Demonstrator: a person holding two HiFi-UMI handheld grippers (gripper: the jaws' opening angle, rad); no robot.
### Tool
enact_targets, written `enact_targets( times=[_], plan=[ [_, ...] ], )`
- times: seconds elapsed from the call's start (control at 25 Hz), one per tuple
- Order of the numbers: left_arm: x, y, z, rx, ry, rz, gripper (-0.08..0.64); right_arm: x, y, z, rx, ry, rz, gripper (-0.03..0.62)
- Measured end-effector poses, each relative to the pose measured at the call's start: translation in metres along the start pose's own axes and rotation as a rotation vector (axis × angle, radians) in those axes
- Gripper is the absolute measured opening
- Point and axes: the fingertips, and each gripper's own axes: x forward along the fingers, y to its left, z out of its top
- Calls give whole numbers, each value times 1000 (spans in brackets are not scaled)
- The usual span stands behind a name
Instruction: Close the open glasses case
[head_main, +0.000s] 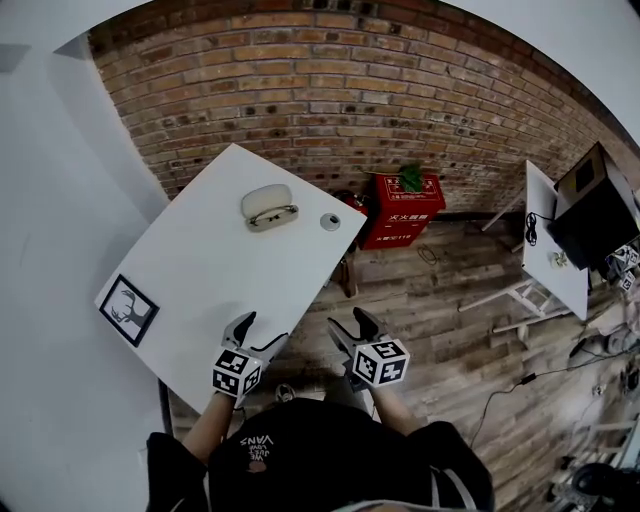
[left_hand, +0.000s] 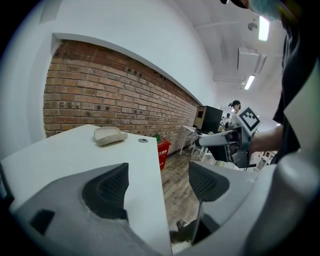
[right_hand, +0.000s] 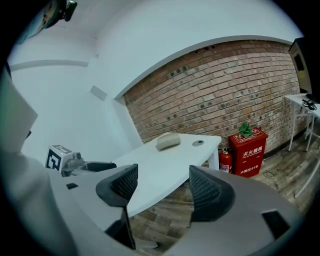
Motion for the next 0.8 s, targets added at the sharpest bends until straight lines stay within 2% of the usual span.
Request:
enact_targets(
  times=[0.16,0.36,0.56,0.8],
  plan=[
    [24,8,4,-14,10,44,385,19,-25,16,-14,24,39,307],
    [55,20,29,-79,-29,156,386,45,-59,40,-62,77,124,308],
    [89,21,55,-111,-61,250,385,66,-95,68,-97,108,211,308],
    [118,20,68,-169,-100,357,385,86,-124,83,-136,172,308,308]
  ],
)
